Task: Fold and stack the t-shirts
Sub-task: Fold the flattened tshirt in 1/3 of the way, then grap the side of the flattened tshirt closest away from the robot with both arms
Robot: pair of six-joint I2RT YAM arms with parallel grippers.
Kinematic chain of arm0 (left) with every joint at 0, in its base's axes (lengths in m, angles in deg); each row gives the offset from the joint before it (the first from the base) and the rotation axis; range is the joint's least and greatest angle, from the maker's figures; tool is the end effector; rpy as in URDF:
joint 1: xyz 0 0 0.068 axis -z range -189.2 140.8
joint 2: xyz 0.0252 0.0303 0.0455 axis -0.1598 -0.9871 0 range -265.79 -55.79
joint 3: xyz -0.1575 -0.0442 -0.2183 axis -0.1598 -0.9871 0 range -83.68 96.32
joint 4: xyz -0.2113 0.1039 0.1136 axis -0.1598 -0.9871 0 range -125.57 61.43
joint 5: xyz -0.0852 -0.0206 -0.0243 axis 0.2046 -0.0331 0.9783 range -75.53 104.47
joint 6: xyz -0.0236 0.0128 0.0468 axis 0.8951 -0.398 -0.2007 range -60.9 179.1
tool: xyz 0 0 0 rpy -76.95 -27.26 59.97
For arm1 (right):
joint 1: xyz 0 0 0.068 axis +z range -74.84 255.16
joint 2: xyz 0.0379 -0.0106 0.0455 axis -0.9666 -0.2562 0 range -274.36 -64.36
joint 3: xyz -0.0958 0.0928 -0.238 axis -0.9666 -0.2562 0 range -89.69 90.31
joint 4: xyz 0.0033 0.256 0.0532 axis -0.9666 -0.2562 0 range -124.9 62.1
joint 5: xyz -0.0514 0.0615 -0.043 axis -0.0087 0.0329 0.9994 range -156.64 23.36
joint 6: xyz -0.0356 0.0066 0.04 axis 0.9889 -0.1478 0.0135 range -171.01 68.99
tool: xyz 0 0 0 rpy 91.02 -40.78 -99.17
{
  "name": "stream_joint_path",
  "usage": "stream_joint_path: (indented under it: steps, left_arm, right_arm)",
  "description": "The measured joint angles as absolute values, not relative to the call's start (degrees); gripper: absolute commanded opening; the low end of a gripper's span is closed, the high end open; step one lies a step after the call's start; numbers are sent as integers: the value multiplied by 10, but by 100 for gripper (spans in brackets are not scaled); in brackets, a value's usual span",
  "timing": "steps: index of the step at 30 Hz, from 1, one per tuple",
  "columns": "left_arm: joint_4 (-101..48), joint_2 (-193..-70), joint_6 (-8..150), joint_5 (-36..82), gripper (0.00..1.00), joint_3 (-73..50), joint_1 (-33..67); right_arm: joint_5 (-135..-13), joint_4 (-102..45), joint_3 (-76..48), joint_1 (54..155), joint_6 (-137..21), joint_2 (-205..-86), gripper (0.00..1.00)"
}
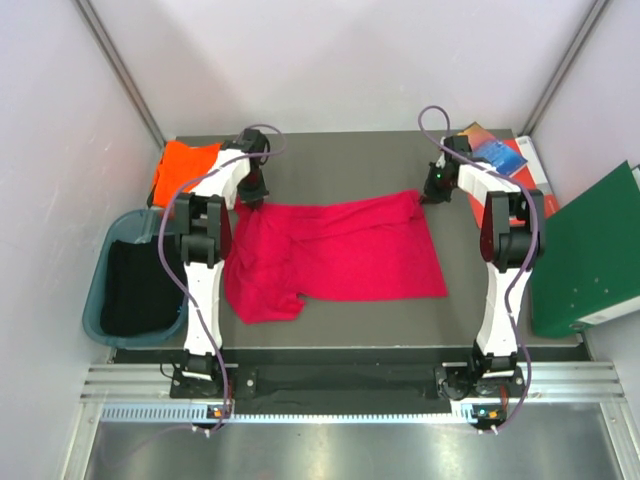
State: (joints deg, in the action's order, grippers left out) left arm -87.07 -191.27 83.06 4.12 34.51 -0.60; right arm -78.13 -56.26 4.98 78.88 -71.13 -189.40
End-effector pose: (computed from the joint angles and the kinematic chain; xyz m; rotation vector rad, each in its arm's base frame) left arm 0.4822 -0.0665 0.1773 -0.4130 2.8200 0.1481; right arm 0.4684 0.0376 0.1645 0.3006 2.6027 0.4093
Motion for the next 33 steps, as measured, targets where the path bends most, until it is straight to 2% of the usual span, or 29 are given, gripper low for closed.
stream_joint_path:
  steps: [6,7,8,9,10,11,12,14,15,17,18,19,28,33]
  left_arm:
    - [-863,-1958,816,47,1,423,-12]
    - [-860,-1961,814,51,15,429,-13]
    - [-858,-1965,814,55,35,434,-14]
    - [-858,-1970,815,61,68,444,-15]
    - [-857,-1976,814,68,79,453,-16]
    - [-851,-1980,812,78,98,460,-18]
    - [-846,-1982,810,83,99,462,-19]
    - [-833,-1980,813,107,99,460,-23]
    - [-820,-1973,811,116,99,446,-23]
    - [-784,-1936,804,136,99,388,-25]
    - [-775,-1913,801,147,99,357,-25]
    - [-766,-1888,799,157,99,326,-25]
    - [-755,-1634,789,206,99,192,-16]
    - [-768,-1510,795,198,99,77,3]
  right_arm:
    - [-760,-561,68,789,-725,-1904,0]
    - [-757,-558,72,789,-727,-1908,0]
    - [-754,-558,78,790,-729,-1911,0]
    - [-751,-557,83,791,-731,-1914,7]
    - [-748,-556,87,792,-732,-1916,13]
    - [-745,-553,87,793,-733,-1916,22]
    - [-742,-553,88,795,-734,-1916,36]
    - [-737,-551,89,801,-728,-1915,45]
    - [-728,-549,89,805,-725,-1911,57]
    - [-716,-544,72,815,-710,-1889,74]
    - [-712,-539,55,819,-708,-1871,89]
    - [-708,-539,30,823,-700,-1843,97]
    - [-717,-543,-115,830,-660,-1601,100]
    - [-740,-576,-222,829,-656,-1568,82]
